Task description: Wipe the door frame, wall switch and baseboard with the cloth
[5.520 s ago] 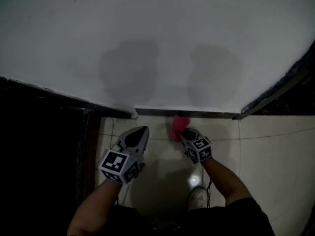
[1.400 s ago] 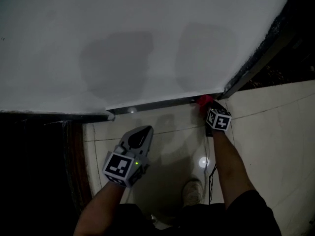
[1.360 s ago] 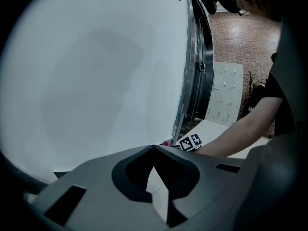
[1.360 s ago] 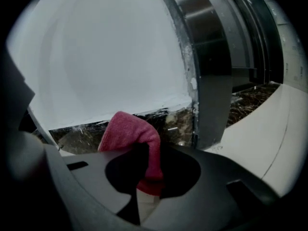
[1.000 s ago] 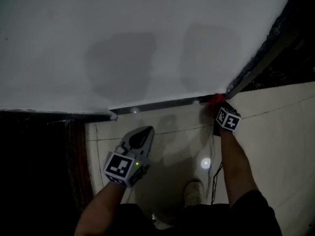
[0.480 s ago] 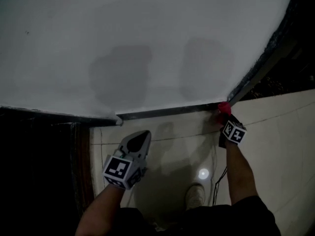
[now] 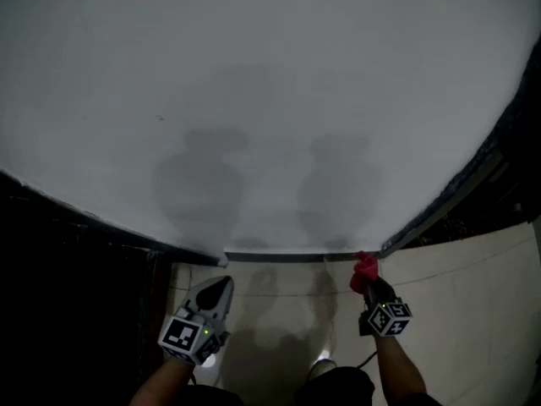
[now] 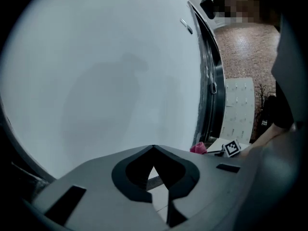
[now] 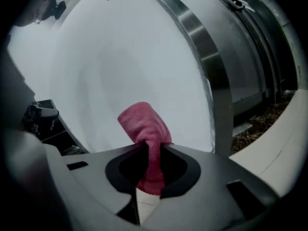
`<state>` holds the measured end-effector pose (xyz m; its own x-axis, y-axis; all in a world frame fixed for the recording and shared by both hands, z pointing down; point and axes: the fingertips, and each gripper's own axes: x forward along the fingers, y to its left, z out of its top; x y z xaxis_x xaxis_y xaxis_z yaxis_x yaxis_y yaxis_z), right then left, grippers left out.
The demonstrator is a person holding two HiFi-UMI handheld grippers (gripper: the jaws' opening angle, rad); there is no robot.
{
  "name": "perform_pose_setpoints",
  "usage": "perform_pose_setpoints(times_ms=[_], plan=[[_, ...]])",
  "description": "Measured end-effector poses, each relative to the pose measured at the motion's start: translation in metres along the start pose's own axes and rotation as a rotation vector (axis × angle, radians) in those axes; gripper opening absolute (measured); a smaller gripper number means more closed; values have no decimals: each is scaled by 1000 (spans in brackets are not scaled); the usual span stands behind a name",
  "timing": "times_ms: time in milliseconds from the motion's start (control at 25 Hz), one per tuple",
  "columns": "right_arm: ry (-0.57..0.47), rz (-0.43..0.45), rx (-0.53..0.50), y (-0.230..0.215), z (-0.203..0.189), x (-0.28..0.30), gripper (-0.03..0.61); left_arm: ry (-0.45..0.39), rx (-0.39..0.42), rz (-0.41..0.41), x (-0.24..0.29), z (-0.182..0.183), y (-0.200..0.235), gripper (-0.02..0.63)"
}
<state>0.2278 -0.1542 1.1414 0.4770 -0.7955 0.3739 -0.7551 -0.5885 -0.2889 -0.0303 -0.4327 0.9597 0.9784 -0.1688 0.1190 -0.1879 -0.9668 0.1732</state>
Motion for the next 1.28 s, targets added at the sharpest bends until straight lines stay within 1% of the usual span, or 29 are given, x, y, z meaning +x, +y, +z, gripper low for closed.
perform_pose_setpoints(times_ms=[80, 160, 200, 280, 360, 480, 600, 680, 760, 880, 960, 1040, 1120, 1200, 1280], plan=[[-42, 14, 16, 38, 71, -15, 60, -12, 15, 47, -16, 58, 19, 3], [-67, 34, 49, 75, 137, -31, 60, -40, -9, 95, -37, 126, 36, 3], [-73, 48, 53, 94, 167, -40, 60, -53, -29, 104, -48, 158, 40, 3], [-80, 73, 19, 127, 229, -64, 61, -63, -62, 120, -70, 221, 39, 3], [-100, 98, -24, 154, 300, -92, 61, -57, -75, 165, -88, 279, 34, 3], [-155, 155, -56, 190, 410, -137, 62, -80, -110, 216, -107, 372, 13, 3], [-205, 209, -89, 233, 508, -200, 64, -107, -126, 248, -137, 463, -20, 3], [-251, 231, -103, 257, 569, -243, 63, -126, -143, 252, -156, 515, -46, 3], [-311, 246, -113, 271, 620, -278, 63, -150, -145, 247, -171, 554, -71, 3], [-430, 275, -91, 278, 682, -317, 63, -193, -93, 259, -190, 595, -93, 3], [-495, 305, -57, 282, 707, -335, 64, -224, -53, 282, -199, 613, -99, 3], [-523, 319, -36, 284, 716, -351, 64, -250, -34, 291, -205, 626, -110, 3], [-547, 314, -18, 283, 721, -362, 63, -264, 20, 293, -205, 638, -120, 3], [-578, 298, 12, 283, 724, -371, 63, -282, 60, 263, -203, 649, -130, 3], [-610, 278, 53, 287, 719, -379, 63, -285, 54, 215, -207, 648, -138, 3]])
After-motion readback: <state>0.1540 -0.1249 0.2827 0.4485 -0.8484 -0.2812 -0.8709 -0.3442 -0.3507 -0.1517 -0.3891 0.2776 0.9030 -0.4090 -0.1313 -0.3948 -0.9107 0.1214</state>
